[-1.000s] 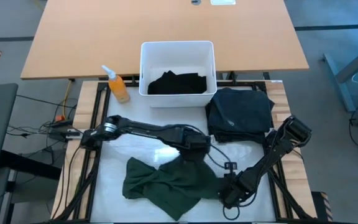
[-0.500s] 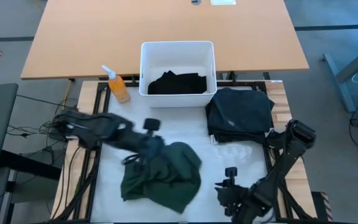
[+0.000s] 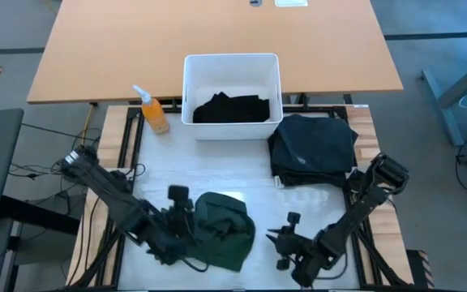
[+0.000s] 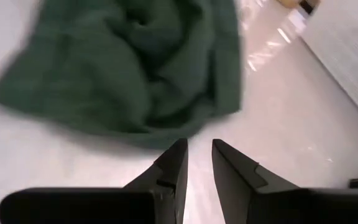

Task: Fold laundry
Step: Fold the green polo shirt from the white laundry organizer

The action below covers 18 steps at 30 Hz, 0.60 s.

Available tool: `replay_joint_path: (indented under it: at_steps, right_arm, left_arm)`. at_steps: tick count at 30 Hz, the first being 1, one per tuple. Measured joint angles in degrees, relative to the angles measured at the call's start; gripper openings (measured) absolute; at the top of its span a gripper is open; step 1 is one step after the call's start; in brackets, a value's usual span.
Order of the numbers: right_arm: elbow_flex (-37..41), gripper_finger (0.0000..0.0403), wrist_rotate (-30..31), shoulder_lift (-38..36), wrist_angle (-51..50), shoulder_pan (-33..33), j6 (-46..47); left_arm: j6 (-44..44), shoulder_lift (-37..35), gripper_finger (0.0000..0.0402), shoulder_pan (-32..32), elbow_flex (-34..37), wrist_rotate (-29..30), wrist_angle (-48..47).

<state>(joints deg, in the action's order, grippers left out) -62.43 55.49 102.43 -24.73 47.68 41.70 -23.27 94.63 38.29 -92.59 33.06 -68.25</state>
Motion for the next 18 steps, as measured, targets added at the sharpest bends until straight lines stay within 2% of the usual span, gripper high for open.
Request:
replay_joint_path:
  at_steps: [5,8,14,18]
  right_arm:
    - [2.39,0.0101,2.49,0.04,-0.38,-5.5,-0.22]
    - [2.67,0.0101,0.54,0.04,-0.34,-9.68,-0.15]
    - [2.69,0.0101,-6.73,0.04,0.11,-16.71,-0.12]
    - [2.66,0.0101,-9.94,0.02,0.13,-20.83,-0.1]
  left_arm:
    - [3.04,0.05,0.0,0.31,17.54,6.93,24.38]
    - [5.28,-1.29,0.0,-0.88,26.32,8.82,38.34]
    - [6.58,-8.1,0.0,-3.18,41.7,7.69,60.7]
    - [9.62,-11.42,0.0,-6.3,52.2,2.98,80.29]
